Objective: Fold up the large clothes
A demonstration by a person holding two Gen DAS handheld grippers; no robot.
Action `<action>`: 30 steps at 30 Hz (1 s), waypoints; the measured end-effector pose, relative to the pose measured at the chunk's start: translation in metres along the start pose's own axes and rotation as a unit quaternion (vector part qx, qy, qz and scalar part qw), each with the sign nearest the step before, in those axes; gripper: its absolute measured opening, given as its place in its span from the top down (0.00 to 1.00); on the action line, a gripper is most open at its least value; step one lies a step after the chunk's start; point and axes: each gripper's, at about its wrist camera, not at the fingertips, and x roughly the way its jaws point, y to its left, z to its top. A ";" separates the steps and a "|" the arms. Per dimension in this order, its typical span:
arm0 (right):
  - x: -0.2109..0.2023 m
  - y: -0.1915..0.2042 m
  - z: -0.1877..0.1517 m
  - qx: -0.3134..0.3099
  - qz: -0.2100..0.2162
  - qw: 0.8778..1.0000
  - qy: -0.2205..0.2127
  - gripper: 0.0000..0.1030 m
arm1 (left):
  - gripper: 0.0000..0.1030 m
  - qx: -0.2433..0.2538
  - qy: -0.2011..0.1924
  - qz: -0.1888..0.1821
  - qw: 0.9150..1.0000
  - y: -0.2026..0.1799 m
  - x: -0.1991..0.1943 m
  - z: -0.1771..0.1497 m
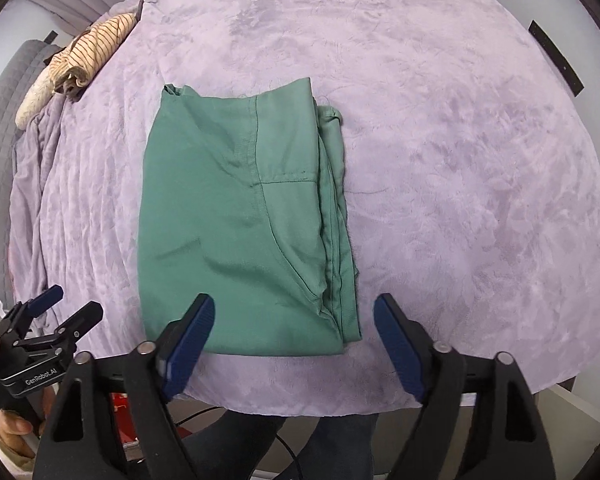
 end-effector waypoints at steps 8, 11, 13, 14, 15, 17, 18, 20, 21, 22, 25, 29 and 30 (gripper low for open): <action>-0.010 0.012 -0.001 -0.003 -0.019 1.000 -0.022 0.00 | 0.00 -0.011 -0.001 0.006 1.000 -0.005 -0.006 0.006; -0.010 0.013 -0.002 -0.004 -0.033 0.999 -0.018 0.00 | 0.00 -0.018 0.005 0.002 1.000 -0.005 -0.005 0.006; -0.011 0.014 -0.002 -0.002 -0.037 0.999 -0.018 0.00 | 0.00 -0.019 0.007 0.004 1.000 -0.005 -0.005 0.006; -0.011 0.014 -0.003 -0.001 -0.039 0.999 -0.019 0.00 | 0.00 -0.019 0.007 0.006 1.000 -0.005 -0.005 0.006; -0.011 0.014 -0.003 0.000 -0.040 0.999 -0.019 0.00 | 0.00 -0.019 0.008 0.006 1.000 -0.005 -0.005 0.006; -0.012 0.013 -0.003 0.001 -0.042 0.999 -0.019 0.00 | 0.00 -0.017 0.008 0.009 1.000 -0.005 -0.005 0.006; -0.012 0.013 -0.003 0.002 -0.043 0.999 -0.019 0.00 | 0.00 -0.017 0.009 0.011 1.000 -0.005 -0.005 0.006; -0.011 0.013 -0.003 0.003 -0.044 0.999 -0.018 0.00 | 0.00 -0.016 0.009 0.013 1.000 -0.005 -0.005 0.005; -0.011 0.013 -0.003 0.003 -0.043 0.999 -0.017 0.00 | 0.00 -0.015 0.010 0.013 1.000 -0.005 -0.005 0.005; -0.011 0.013 -0.003 0.003 -0.044 0.999 -0.018 0.00 | 0.00 -0.014 0.010 0.015 1.000 -0.005 -0.005 0.005; -0.012 0.014 -0.003 0.003 -0.044 0.999 -0.018 0.00 | 0.00 -0.011 0.008 0.018 1.000 -0.006 -0.006 0.004; -0.012 0.014 -0.004 0.000 -0.043 0.999 -0.017 0.00 | 0.00 -0.010 0.006 0.022 1.000 -0.008 -0.008 0.003; -0.012 0.014 -0.004 0.000 -0.043 0.999 -0.017 0.00 | 0.00 -0.010 0.006 0.023 1.000 -0.008 -0.008 0.002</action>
